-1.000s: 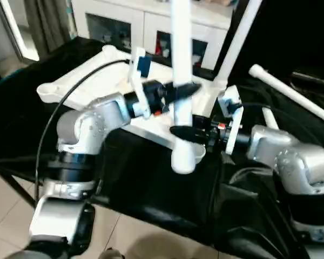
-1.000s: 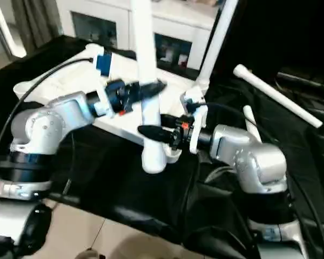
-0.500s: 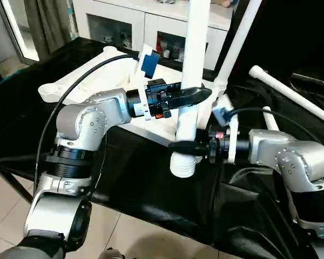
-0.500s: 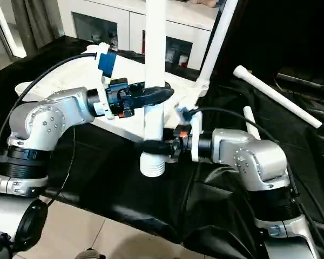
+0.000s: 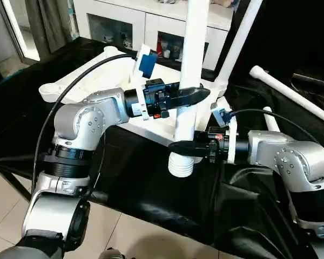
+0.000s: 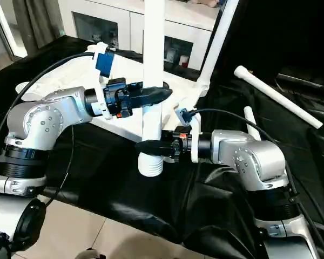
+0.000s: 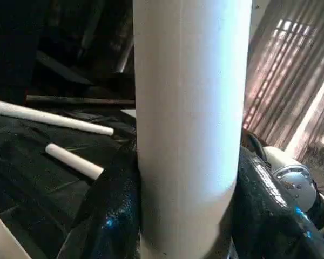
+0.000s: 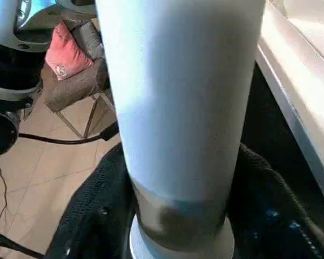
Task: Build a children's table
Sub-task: Pick table leg
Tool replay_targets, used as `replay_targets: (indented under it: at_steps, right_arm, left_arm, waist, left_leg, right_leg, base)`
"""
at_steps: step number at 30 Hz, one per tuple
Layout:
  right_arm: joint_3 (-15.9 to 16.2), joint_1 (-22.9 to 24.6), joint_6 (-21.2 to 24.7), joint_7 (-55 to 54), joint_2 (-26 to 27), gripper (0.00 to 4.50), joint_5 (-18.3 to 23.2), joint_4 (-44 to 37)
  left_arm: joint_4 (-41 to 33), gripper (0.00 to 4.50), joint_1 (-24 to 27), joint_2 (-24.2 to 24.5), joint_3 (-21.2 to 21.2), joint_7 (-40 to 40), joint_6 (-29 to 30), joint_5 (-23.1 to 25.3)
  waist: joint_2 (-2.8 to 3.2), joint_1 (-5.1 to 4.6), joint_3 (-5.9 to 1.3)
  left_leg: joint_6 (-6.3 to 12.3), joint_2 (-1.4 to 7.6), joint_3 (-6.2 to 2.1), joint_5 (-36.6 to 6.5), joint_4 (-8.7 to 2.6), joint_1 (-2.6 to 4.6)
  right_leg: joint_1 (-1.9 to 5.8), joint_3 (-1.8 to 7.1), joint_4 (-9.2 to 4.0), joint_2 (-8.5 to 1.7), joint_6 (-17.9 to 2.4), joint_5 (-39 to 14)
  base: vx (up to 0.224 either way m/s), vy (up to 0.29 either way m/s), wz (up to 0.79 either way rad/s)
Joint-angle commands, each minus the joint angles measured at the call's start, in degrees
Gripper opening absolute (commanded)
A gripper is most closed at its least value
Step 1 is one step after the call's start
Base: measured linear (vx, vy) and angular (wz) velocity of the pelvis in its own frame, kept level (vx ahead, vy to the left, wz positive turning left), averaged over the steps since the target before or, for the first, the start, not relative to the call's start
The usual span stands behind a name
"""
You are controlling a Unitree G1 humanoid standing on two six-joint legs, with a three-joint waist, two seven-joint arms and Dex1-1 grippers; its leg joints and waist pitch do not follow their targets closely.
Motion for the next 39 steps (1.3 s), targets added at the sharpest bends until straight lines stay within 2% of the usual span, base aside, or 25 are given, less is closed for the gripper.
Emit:
replay_targets:
  at_steps: [1,4,10,11,12,14,16,21,22,25,28,33,38,39]
  right_arm:
    - [-0.5,-0.3,-0.28,-0.73,-0.28,2.01,0.37,0.64]
    - [-0.95,0.33,-0.3,-1.22,0.15,1.94,0.71,0.46]
    - [-0.58,1.12,-1.57,-0.49,0.15,1.93,0.62,-0.63]
    - [-0.55,1.14,-1.71,-0.26,0.25,2.49,0.77,-0.75]
    - [-0.56,1.13,-1.74,-0.15,0.35,2.63,0.9,-0.79]
    - [-0.62,0.86,-1.75,-0.33,0.58,2.63,0.94,-0.44]
    - [-0.23,0.59,-2.25,-0.72,0.52,2.94,0.33,-0.11]
    - [-0.12,0.54,-2.73,-0.86,0.47,3.07,0.12,0.22]
    - [-0.21,0.52,-2.64,-0.77,0.48,2.75,0.29,0.37]
    - [-0.25,0.52,-2.64,-0.64,0.45,2.64,0.37,0.57]
    - [-0.34,0.7,-2.64,-0.61,0.4,2.24,0.43,0.56]
    - [-0.28,0.88,-2.9,-0.85,0.43,1.98,0.46,0.61]
    - [-1.14,1.44,-3.54,-1.93,1.42,1.95,0.58,0.27]
    - [-1.74,1.61,-3.83,-2.81,1.94,1.95,0.71,0.28]
  left_arm:
    - [-0.29,1.85,-1.69,-0.68,-0.12,-0.33,-0.16,-1.0]
    - [-0.33,1.85,-1.57,-0.94,0.14,-0.09,0.09,-1.3]
    - [-0.47,1.85,-1.4,-0.97,0.31,0.02,0.31,-1.27]
    - [-0.52,1.84,-1.36,-0.9,0.28,-0.16,0.33,-1.21]
    - [-0.56,1.84,-1.34,-0.85,0.26,-0.28,0.33,-1.17]
    - [-0.82,1.84,-1.19,-0.68,0.13,-0.67,0.43,-1.21]
    - [-1.07,1.84,-1.06,-0.54,0.0,-1.03,0.63,-1.36]
    - [-1.25,1.84,-0.97,-0.38,-0.38,-1.46,0.81,-1.34]
    - [-1.2,1.84,-0.99,-0.23,-0.55,-1.73,0.83,-1.25]
    - [-1.08,1.84,-1.04,-0.04,-0.76,-2.03,0.81,-1.2]
    - [-1.17,1.84,-0.95,-0.02,-0.98,-2.15,0.74,-1.33]
    - [-0.87,1.84,-1.05,-0.16,-1.17,-2.18,0.28,-0.9]
    - [0.69,1.84,-1.06,-0.85,-1.76,0.63,-3.36,2.43]
    - [1.2,2.4,-1.17,-1.45,-1.03,1.92,-3.42,2.35]
  waist:
    - [0.24,0.25,-4.37]
    - [0.43,0.25,-4.39]
    - [0.22,0.27,-4.38]
    - [0.26,0.31,-4.39]
    - [0.23,0.3,-4.33]
    - [0.25,0.31,-4.38]
    - [0.22,0.31,-4.34]
    - [0.22,0.29,-4.32]
    - [0.24,0.29,-4.34]
    - [0.27,0.27,-4.38]
    - [0.36,0.27,-4.38]
    - [0.38,0.3,-4.36]
    - [0.32,0.29,-4.37]
    - [0.3,0.27,-4.41]
  left_leg:
    - [-1.42,0.8,0.17,-6.39,-3.45,0.39]
    - [-1.56,0.82,0.13,-6.77,-3.48,0.46]
    - [-1.49,0.81,0.15,-7.1,-3.48,0.46]
    - [-1.47,0.82,0.16,-7.11,-3.46,0.48]
    - [-1.47,0.8,0.16,-7.25,-3.49,0.42]
    - [-1.44,0.83,0.12,-6.92,-3.49,0.45]
    - [-1.46,0.81,0.15,-6.97,-3.48,0.42]
    - [-1.49,0.79,0.14,-7.07,-3.49,0.41]
    - [-1.47,0.79,0.15,-7.07,-3.49,0.43]
    - [-1.44,0.8,0.12,-7.07,-3.48,0.41]
    - [-1.53,0.83,0.1,-6.96,-3.5,0.46]
    - [-1.53,0.8,0.12,-7.17,-3.5,0.47]
    - [-1.53,0.83,0.13,-7.09,-3.49,0.47]
    - [-1.54,0.82,0.15,-6.98,-3.45,0.42]
  right_leg:
    - [3.54,2.41,-3.76,-3.16,-9.59,-7.54]
    - [3.56,2.38,-3.75,-3.14,-9.92,-7.14]
    - [3.62,2.38,-3.78,-3.19,-10.03,-7.39]
    - [3.58,2.4,-3.81,-3.21,-9.98,-7.45]
    - [3.6,2.39,-3.87,-3.22,-9.83,-7.94]
    - [3.58,2.37,-3.81,-3.21,-9.84,-7.86]
    - [3.56,2.37,-3.81,-3.22,-9.97,-7.8]
    - [3.55,2.37,-3.86,-3.19,-9.68,-8.24]
    - [3.58,2.38,-3.86,-3.2,-9.66,-8.29]
    - [3.59,2.37,-3.8,-3.17,-9.67,-7.87]
    - [3.58,2.36,-3.73,-3.15,-9.93,-7.33]
    - [3.6,2.37,-3.8,-3.18,-9.95,-7.68]
    - [3.59,2.4,-3.82,-3.18,-9.76,-7.48]
    - [3.61,2.4,-3.77,-3.21,-9.87,-7.31]
  base:
    - [0.0,0.0,0.0]
    - [0.0,0.0,0.0]
    - [0.0,0.0,0.0]
    - [0.0,0.0,0.0]
    - [0.0,0.0,0.0]
    - [0.0,0.0,0.0]
    - [0.0,0.0,0.0]
    - [0.0,0.0,0.0]
    - [0.0,0.0,0.0]
    - [0.0,0.0,0.0]
    - [0.0,0.0,0.0]
    - [0.0,0.0,0.0]
    - [0.0,0.0,0.0]
    - [0.0,0.0,0.0]
